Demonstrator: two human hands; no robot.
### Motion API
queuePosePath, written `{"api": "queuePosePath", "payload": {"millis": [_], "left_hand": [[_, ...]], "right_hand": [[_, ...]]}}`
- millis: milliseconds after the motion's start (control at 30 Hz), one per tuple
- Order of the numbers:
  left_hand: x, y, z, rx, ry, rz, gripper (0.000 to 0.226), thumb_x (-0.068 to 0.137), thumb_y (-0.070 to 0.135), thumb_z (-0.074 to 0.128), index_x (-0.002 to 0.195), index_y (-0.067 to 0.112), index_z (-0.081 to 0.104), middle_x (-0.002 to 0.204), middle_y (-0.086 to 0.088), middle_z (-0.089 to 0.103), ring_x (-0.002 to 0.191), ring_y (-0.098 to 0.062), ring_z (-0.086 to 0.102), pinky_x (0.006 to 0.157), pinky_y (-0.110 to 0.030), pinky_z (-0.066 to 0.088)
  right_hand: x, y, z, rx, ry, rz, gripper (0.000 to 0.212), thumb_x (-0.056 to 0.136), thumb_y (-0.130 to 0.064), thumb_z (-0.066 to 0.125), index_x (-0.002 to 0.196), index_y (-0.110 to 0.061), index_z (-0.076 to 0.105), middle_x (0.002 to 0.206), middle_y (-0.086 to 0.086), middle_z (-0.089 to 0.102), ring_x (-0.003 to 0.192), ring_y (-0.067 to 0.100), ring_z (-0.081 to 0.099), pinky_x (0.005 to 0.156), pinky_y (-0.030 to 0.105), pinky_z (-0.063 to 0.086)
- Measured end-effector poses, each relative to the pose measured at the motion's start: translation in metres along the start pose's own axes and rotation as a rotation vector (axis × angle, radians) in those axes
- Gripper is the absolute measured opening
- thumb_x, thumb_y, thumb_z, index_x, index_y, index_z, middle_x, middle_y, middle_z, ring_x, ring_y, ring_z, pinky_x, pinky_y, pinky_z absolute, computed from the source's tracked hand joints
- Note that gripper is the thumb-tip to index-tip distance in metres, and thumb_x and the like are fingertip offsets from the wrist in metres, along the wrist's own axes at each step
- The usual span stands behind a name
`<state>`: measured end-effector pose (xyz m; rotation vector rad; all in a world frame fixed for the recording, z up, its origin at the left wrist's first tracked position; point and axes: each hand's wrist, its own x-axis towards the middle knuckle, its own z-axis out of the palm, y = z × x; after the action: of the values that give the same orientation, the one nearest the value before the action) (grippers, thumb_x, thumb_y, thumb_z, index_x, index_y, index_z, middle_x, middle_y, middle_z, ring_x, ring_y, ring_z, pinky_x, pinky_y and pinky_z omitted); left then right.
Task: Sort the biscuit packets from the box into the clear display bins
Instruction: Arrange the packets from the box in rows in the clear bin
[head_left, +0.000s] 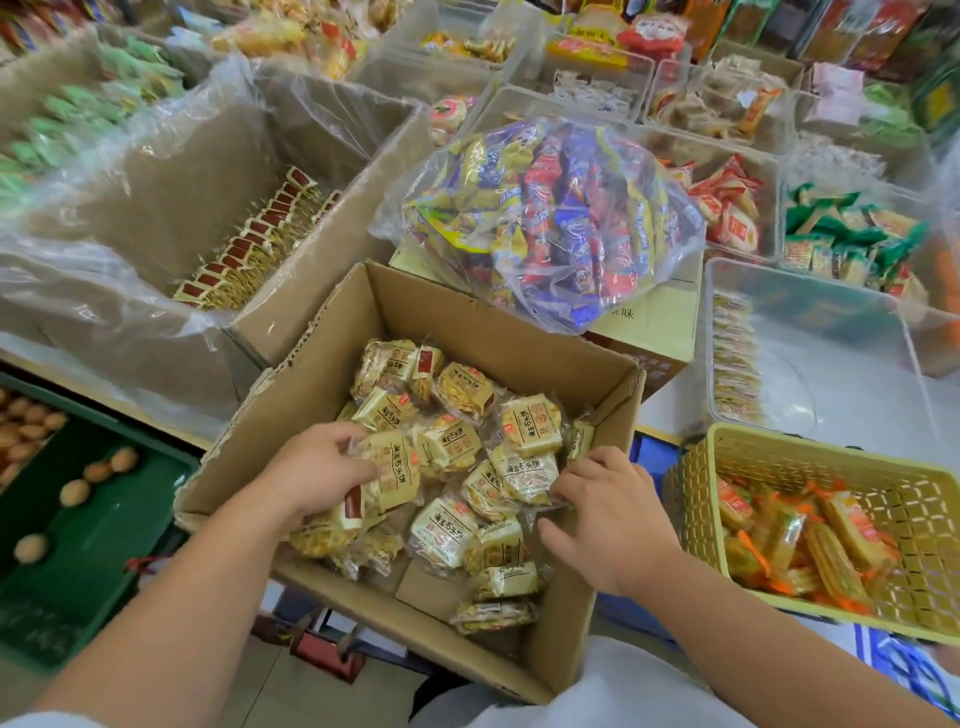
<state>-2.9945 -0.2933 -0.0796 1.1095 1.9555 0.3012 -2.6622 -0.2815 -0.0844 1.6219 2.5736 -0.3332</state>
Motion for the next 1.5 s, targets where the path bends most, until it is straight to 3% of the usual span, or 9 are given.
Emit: {"api": "queuePosePath", "payload": {"millis": [167, 300, 500, 667, 800, 1067, 1267, 1400, 1500], "left_hand": [[-0.057, 0.014, -0.001, -0.577, 0.159, 0.048, 0.024, 0.086, 0.024, 0.082, 0.104, 0.039, 0.074, 0.095, 0.006, 0.079, 0.082, -0.016, 0.077, 0.068, -0.031, 0.056], [-0.099, 0.048, 0.023, -0.894, -0.014, 0.047, 0.033, 0.081, 0.027, 0.083, 0.112, 0.034, 0.074, 0.114, -0.006, 0.078, 0.102, -0.031, 0.076, 0.088, -0.049, 0.058], [-0.135, 0.106, 0.092, -1.165, -0.067, -0.063, 0.075, 0.069, 0.023, 0.083, 0.139, 0.021, 0.058, 0.123, -0.016, 0.074, 0.111, -0.039, 0.072, 0.092, -0.057, 0.059], [-0.145, 0.161, 0.145, -1.157, -0.164, -0.092, 0.062, 0.069, 0.013, 0.087, 0.126, 0.020, 0.062, 0.110, -0.014, 0.078, 0.098, -0.033, 0.077, 0.069, -0.042, 0.064], [-0.141, 0.205, 0.179, -1.149, -0.187, -0.101, 0.066, 0.070, 0.019, 0.083, 0.132, 0.013, 0.063, 0.121, -0.023, 0.073, 0.107, -0.040, 0.073, 0.081, -0.050, 0.064], [-0.112, 0.277, 0.218, -1.243, -0.162, -0.205, 0.036, 0.089, 0.043, 0.071, 0.106, 0.014, 0.082, 0.118, -0.020, 0.075, 0.103, -0.037, 0.075, 0.072, -0.048, 0.063], [-0.088, 0.308, 0.245, -1.199, -0.215, -0.252, 0.050, 0.085, 0.045, 0.076, 0.122, 0.011, 0.076, 0.126, -0.021, 0.071, 0.111, -0.039, 0.072, 0.082, -0.048, 0.061], [-0.075, 0.318, 0.261, -1.207, -0.326, -0.267, 0.036, 0.089, 0.034, 0.069, 0.109, 0.006, 0.081, 0.111, -0.019, 0.077, 0.094, -0.034, 0.077, 0.072, -0.043, 0.063], [-0.065, 0.324, 0.275, -1.142, -0.279, -0.262, 0.032, 0.089, 0.019, 0.066, 0.117, 0.007, 0.075, 0.118, -0.022, 0.074, 0.097, -0.037, 0.075, 0.079, -0.046, 0.062]], "right_hand": [[-0.002, 0.007, 0.000, 0.074, 0.030, -0.043, 0.050, 0.085, -0.070, 0.042, 0.114, -0.038, 0.067, 0.108, -0.018, 0.064, 0.117, 0.016, 0.045, 0.096, 0.045, 0.045], [-0.006, 0.011, -0.013, 0.204, -0.051, -0.131, 0.072, 0.085, -0.073, 0.046, 0.150, -0.046, 0.030, 0.149, -0.016, 0.042, 0.143, 0.016, 0.027, 0.120, 0.052, 0.024], [-0.028, 0.065, -0.059, 0.880, -0.193, -0.251, 0.123, 0.063, -0.075, 0.079, 0.149, -0.065, -0.007, 0.162, -0.032, 0.009, 0.150, -0.004, 0.012, 0.123, 0.041, 0.019], [-0.044, 0.138, -0.087, 0.974, -0.249, -0.393, 0.115, 0.072, -0.044, 0.089, 0.150, -0.066, 0.007, 0.154, -0.036, 0.021, 0.132, -0.003, 0.047, 0.105, 0.034, 0.050], [-0.047, 0.180, -0.091, 0.910, -0.180, -0.451, 0.084, 0.082, -0.025, 0.084, 0.144, -0.059, 0.040, 0.153, -0.029, 0.022, 0.132, 0.003, 0.046, 0.096, 0.032, 0.055], [-0.042, 0.234, -0.080, 1.082, 0.019, -0.195, 0.063, 0.075, -0.027, 0.088, 0.122, -0.055, 0.057, 0.146, -0.036, 0.024, 0.100, 0.003, 0.061, 0.084, 0.018, 0.054], [-0.039, 0.263, -0.076, 1.187, 0.153, -0.049, 0.050, 0.077, -0.030, 0.085, 0.114, -0.048, 0.057, 0.150, -0.036, 0.032, 0.096, 0.006, 0.064, 0.079, 0.024, 0.056], [-0.045, 0.282, -0.074, 1.412, 0.127, 0.111, 0.041, 0.084, -0.030, 0.080, 0.116, -0.044, 0.060, 0.123, -0.012, 0.064, 0.089, 0.018, 0.069, 0.068, 0.040, 0.062], [-0.048, 0.297, -0.078, 1.496, 0.159, 0.225, 0.028, 0.087, -0.029, 0.065, 0.111, -0.044, 0.063, 0.096, -0.008, 0.073, 0.065, 0.006, 0.069, 0.050, 0.022, 0.053]]}}
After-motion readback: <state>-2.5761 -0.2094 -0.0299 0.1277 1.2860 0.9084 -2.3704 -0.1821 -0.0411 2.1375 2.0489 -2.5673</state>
